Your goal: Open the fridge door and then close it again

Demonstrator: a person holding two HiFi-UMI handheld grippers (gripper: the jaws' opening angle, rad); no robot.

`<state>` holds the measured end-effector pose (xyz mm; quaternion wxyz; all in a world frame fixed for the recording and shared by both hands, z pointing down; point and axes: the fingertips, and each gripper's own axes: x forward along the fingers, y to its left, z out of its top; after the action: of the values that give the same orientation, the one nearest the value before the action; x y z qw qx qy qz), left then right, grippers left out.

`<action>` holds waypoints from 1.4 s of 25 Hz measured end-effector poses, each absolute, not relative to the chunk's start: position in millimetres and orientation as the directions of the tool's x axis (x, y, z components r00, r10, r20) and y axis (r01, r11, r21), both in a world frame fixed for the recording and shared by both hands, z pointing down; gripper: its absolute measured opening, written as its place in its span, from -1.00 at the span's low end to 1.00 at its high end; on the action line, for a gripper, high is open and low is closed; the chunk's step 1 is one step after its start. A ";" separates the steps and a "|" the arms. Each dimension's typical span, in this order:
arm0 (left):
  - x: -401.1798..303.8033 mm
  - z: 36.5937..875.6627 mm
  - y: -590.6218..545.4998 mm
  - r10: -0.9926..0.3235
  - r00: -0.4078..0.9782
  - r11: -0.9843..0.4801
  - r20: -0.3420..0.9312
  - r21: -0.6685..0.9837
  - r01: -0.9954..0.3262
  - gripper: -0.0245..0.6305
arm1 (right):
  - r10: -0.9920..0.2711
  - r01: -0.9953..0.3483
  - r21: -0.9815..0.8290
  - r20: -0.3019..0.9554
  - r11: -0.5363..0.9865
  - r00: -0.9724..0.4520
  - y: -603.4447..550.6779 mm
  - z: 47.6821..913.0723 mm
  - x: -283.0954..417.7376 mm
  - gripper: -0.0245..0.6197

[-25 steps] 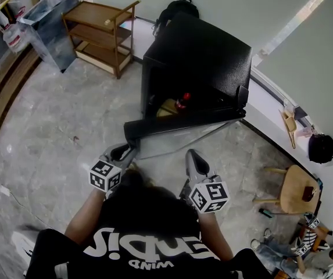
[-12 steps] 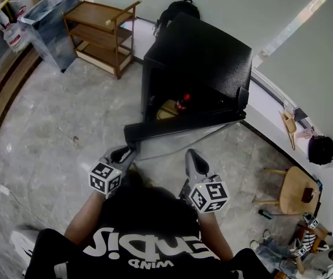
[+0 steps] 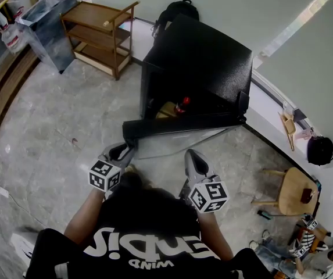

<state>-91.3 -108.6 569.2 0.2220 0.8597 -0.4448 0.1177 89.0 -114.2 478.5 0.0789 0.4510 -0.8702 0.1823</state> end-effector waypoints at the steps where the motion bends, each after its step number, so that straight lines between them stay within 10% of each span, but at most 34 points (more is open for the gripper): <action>1: -92.3 569.2 -111.9 -0.711 0.578 -0.506 0.400 0.279 -0.816 -0.60 | -0.756 -0.813 -0.245 0.302 0.528 -0.581 -116.7 478.2 87.4 -0.93; 35: -114.8 569.1 -247.0 -0.714 0.593 -0.523 0.372 0.280 -0.805 -0.52 | -0.794 -0.847 -0.247 0.301 0.470 -0.528 -182.2 478.3 73.5 -0.93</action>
<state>-114.8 -247.0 569.1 0.2150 0.8662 -0.4385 0.1060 73.5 -182.2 478.3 0.0721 0.4802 -0.8543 0.1853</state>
